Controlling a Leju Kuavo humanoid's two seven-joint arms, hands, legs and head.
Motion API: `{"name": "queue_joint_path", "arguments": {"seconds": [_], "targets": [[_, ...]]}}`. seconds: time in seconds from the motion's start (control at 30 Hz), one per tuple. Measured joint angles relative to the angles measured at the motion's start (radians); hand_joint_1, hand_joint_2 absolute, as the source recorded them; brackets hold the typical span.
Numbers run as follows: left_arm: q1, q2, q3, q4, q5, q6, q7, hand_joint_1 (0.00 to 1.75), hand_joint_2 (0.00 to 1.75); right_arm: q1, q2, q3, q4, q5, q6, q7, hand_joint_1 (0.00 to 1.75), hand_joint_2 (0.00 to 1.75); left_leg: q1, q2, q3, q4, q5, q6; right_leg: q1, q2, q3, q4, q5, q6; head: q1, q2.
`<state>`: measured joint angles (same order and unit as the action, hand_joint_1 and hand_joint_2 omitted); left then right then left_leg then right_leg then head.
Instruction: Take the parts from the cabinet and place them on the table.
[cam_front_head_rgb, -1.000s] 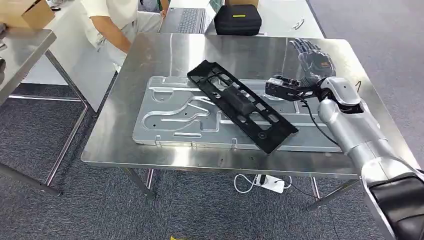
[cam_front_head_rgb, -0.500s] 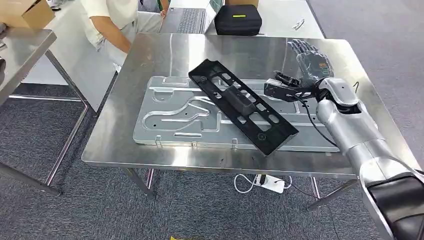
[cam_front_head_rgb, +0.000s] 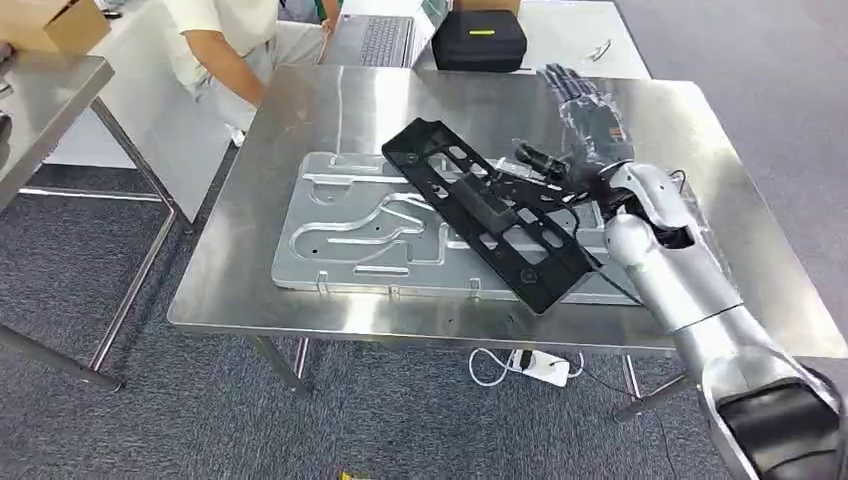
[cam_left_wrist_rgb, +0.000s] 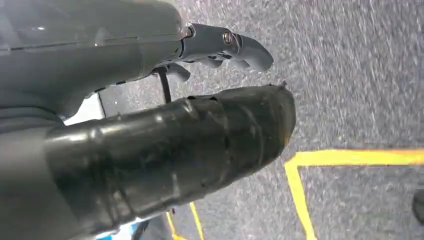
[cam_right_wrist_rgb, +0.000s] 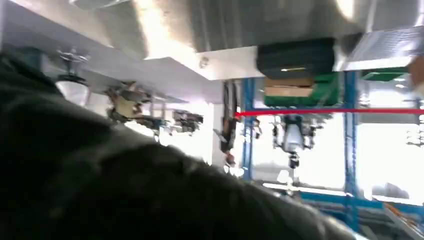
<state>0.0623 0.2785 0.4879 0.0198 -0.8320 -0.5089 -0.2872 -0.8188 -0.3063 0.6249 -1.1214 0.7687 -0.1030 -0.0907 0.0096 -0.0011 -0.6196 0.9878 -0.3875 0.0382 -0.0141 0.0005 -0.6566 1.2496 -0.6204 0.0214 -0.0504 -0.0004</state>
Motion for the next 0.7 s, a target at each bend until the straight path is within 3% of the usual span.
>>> {"name": "queue_joint_path", "arguments": {"seconds": [0.03,0.07,0.1,0.17,0.2,0.23,0.33,0.37,0.4,0.43,0.5,0.53,0.57,0.6,0.67,0.7], "targets": [[0.0,-0.003,0.006,0.0,0.0,0.002,0.002,0.0,0.0,0.042,0.004,0.005,-0.057,0.02,-0.009,0.015,0.0,0.0,0.0,0.0,-0.002,0.001,0.0,0.0,-0.001,0.0,-0.021,0.058,-0.017,0.002,0.0,0.0],[0.002,-0.009,0.013,0.0,-0.001,0.006,0.003,0.0,0.0,0.08,0.006,0.012,-0.104,0.041,-0.019,0.022,0.0,0.0,0.001,-0.001,-0.004,0.002,0.0,-0.001,-0.004,0.0,-0.018,0.061,-0.005,0.003,0.0,0.0],[0.003,-0.015,0.018,0.0,-0.006,0.009,0.003,0.0,0.0,0.108,0.01,0.026,-0.15,0.064,-0.032,0.025,0.0,0.0,0.002,-0.002,-0.007,0.006,0.001,-0.002,-0.008,0.0,0.005,0.021,0.025,0.005,0.0,0.0],[0.005,-0.024,0.021,0.0,-0.011,0.013,0.003,0.0,0.0,0.148,0.018,0.054,-0.231,0.093,-0.053,0.027,0.0,0.0,0.004,-0.002,-0.017,0.019,0.001,-0.007,-0.015,-0.001,0.099,-0.149,0.102,0.007,0.0,0.0],[0.004,-0.026,0.022,0.0,-0.017,0.014,0.003,0.0,0.0,0.166,0.022,0.065,-0.269,0.096,-0.058,0.028,0.0,0.0,0.004,-0.002,-0.023,0.029,0.0,-0.013,-0.016,-0.001,0.133,-0.224,0.092,0.006,0.0,0.0],[0.003,-0.03,0.022,0.0,-0.02,0.014,0.003,0.0,0.0,0.186,0.028,0.08,-0.303,0.096,-0.059,0.028,0.0,0.0,0.002,-0.006,-0.026,0.029,0.003,-0.023,-0.003,0.005,0.126,-0.203,0.115,-0.001,0.0,0.0],[0.003,-0.035,0.022,0.0,-0.035,0.015,0.003,0.0,0.0,0.219,0.04,0.112,-0.359,0.081,-0.043,0.023,0.0,0.0,0.004,-0.007,-0.031,0.028,0.018,-0.046,0.002,0.006,0.113,-0.207,0.116,-0.021,0.0,0.0],[0.003,-0.035,0.022,0.0,-0.038,0.016,0.003,0.0,0.0,0.229,0.043,0.118,-0.374,0.077,-0.041,0.019,0.0,0.0,0.006,-0.008,-0.036,0.027,0.02,-0.055,-0.006,0.005,0.108,-0.215,0.129,-0.037,0.0,0.0],[0.003,-0.037,0.022,0.0,-0.039,0.016,0.003,0.0,0.0,0.232,0.049,0.125,-0.385,0.069,-0.039,0.016,0.0,0.0,0.009,-0.006,-0.043,0.044,-0.011,-0.059,-0.006,0.002,0.101,-0.217,0.138,-0.045,0.0,0.0],[0.002,-0.04,0.022,0.0,-0.042,0.016,0.003,0.0,0.0,0.236,0.052,0.13,-0.395,0.063,-0.032,0.013,0.0,0.0,0.01,-0.004,-0.062,0.094,-0.072,-0.062,-0.006,0.002,0.089,-0.217,0.147,-0.055,0.0,0.0],[0.0,-0.041,0.022,0.0,-0.045,0.016,0.003,0.0,0.0,0.247,0.052,0.133,-0.403,0.048,-0.022,0.009,0.0,0.0,0.011,-0.004,-0.106,0.25,-0.18,-0.07,-0.001,-0.001,0.065,-0.216,0.165,-0.06,0.0,0.0],[0.0,-0.042,0.022,0.0,-0.048,0.017,0.003,0.0,0.0,0.253,0.053,0.136,-0.405,0.045,-0.021,0.006,0.0,0.0,0.011,-0.004,-0.119,0.311,-0.205,-0.071,0.001,-0.001,0.053,-0.215,0.173,-0.061,0.0,0.0],[-0.001,-0.043,0.022,0.0,-0.048,0.018,0.003,0.0,0.0,0.263,0.055,0.141,-0.405,0.042,-0.021,0.003,0.0,0.0,0.011,-0.004,-0.112,0.339,-0.204,-0.07,0.004,0.0,0.04,-0.215,0.183,-0.06,0.0,0.0],[-0.002,-0.044,0.022,0.0,-0.049,0.018,0.003,0.0,0.0,0.273,0.055,0.147,-0.405,0.04,-0.022,0.001,0.0,0.0,0.01,-0.004,-0.083,0.321,-0.181,-0.067,0.006,0.0,0.029,-0.214,0.191,-0.059,0.0,0.0],[-0.004,-0.045,0.022,0.0,-0.05,0.019,0.003,0.0,0.0,0.293,0.055,0.154,-0.405,0.04,-0.022,-0.004,0.0,0.0,0.008,-0.004,0.031,0.174,-0.122,-0.052,0.011,-0.001,0.009,-0.212,0.206,-0.057,0.0,0.0],[-0.005,-0.045,0.023,0.0,-0.051,0.019,0.003,0.0,0.0,0.3,0.055,0.159,-0.405,0.039,-0.02,-0.006,0.0,0.0,0.004,-0.005,0.099,0.084,-0.117,-0.042,0.012,0.0,0.005,-0.21,0.213,-0.056,0.0,0.0]]}}
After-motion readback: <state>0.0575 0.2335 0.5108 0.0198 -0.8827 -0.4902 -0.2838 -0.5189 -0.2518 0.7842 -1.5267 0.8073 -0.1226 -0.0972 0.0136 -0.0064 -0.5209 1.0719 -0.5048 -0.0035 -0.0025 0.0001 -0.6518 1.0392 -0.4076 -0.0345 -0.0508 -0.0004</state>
